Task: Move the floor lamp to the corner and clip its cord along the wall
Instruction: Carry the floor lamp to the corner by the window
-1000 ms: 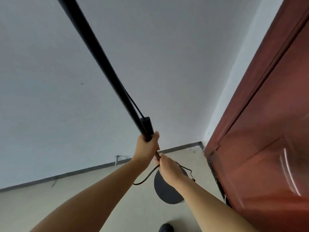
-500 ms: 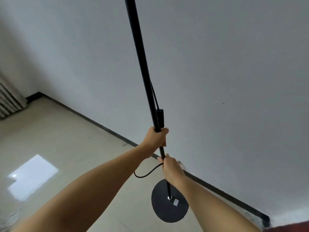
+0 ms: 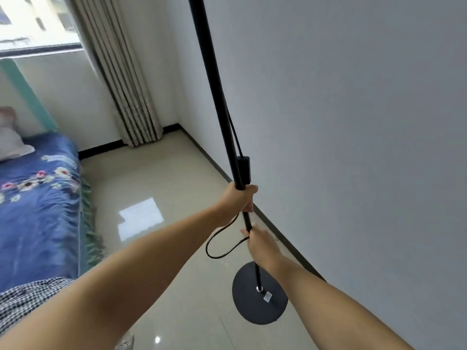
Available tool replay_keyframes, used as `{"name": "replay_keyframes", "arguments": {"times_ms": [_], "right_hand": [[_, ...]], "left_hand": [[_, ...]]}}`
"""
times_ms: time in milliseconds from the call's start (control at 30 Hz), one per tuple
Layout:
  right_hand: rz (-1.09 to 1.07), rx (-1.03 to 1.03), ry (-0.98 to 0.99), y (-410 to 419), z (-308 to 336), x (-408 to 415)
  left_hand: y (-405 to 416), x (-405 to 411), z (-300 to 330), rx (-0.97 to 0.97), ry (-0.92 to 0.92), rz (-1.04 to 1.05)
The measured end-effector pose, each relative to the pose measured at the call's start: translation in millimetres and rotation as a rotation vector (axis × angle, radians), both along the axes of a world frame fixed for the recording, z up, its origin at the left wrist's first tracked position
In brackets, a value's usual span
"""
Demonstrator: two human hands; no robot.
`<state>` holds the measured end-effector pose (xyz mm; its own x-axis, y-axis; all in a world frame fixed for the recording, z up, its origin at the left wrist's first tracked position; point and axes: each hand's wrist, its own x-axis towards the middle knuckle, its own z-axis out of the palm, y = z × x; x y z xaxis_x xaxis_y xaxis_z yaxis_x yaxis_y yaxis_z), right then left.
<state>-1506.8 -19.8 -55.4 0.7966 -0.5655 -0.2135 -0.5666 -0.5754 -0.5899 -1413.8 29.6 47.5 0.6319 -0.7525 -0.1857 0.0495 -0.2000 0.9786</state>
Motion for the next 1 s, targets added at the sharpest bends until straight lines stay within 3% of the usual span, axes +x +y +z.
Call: {"name": "replay_keyframes", "arguments": {"times_ms": [533,733,1000], "right_hand": [[0.326,0.016,-0.093,-45.1,23.2,452.1],[0.331,0.091,-0.125,-57.1,19.1,617.6],[0.133,0.255,-0.128,-82.1,19.4,839.2]], "left_hand": [[-29.4,419.9,38.2,0.102,-0.131,0.334],[-43.2,581.2,35.5,0.144,-0.190,0.336],[-79.7,809.5,34.1,0.188,-0.201,0.261]]}}
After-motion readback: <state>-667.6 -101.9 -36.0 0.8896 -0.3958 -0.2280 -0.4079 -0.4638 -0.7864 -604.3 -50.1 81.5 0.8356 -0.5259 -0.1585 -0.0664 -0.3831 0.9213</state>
